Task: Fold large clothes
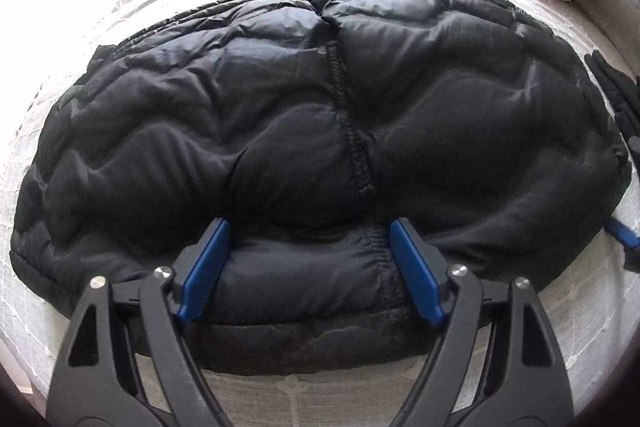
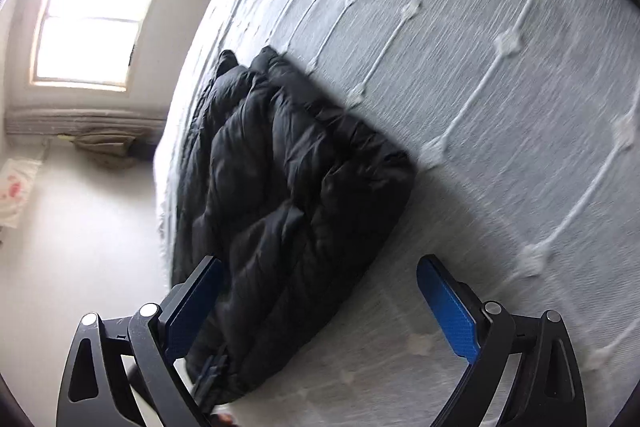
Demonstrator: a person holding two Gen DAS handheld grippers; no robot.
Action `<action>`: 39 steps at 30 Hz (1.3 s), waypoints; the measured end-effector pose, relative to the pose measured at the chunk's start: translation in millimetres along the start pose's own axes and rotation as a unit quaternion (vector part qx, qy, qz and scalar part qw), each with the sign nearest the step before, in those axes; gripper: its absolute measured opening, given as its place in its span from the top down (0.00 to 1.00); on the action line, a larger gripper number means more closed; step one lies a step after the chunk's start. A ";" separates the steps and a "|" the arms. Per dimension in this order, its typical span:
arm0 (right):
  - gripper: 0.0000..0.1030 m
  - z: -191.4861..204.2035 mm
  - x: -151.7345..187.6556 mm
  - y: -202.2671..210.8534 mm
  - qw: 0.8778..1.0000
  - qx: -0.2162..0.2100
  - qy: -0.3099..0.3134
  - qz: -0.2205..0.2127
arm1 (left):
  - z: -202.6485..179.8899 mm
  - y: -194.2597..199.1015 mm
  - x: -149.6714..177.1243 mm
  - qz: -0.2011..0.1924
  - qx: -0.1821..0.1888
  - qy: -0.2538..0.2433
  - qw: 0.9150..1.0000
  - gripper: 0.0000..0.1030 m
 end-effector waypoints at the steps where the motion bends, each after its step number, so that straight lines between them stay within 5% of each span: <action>1: 0.05 1.2 0.9 -2.8 1.000 -0.004 0.000 -0.002 | 0.6 1.0 0.3 0.002 0.005 0.004 1.000 0.21; 10: 0.05 28.4 11.2 -27.7 0.998 -0.045 0.025 -0.030 | 5.6 0.0 1.2 0.000 0.017 0.011 1.000 0.21; 18: 0.09 39.6 6.6 -40.8 0.996 -0.036 0.023 -0.077 | 6.9 -1.2 1.5 0.003 0.026 0.013 1.000 0.21; 20: 0.17 41.6 5.1 -43.3 0.995 -0.031 0.026 -0.088 | 6.7 -1.8 1.2 0.004 0.028 0.014 0.999 0.21; 22: 0.49 47.5 6.8 -54.2 0.995 -0.018 0.024 -0.094 | 6.9 -1.1 1.0 0.007 0.033 0.015 0.999 0.21; 25: 0.80 51.6 9.9 -53.1 0.994 0.011 0.042 -0.104 | 9.3 3.2 -0.3 0.018 0.068 0.029 0.997 0.21; 32: 0.88 96.3 3.6 -1.0 0.969 0.062 0.147 -0.188 | 31.4 28.9 -8.4 0.034 0.156 0.071 0.985 0.21; 39: 0.89 56.5 -19.1 77.4 0.941 0.158 0.116 -0.277 | 63.0 17.7 -15.0 0.060 0.184 0.123 0.973 0.21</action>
Point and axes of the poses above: each gripper's, at about its wrist camera, not at the fingertips, and y roughly against the way its jaws point, z to its left, x to its underside, the point moved 3 cm from there along -y, roughly the way its jaws point, and after that the axes turned 12 degrees about y, right-handed, at the moved point
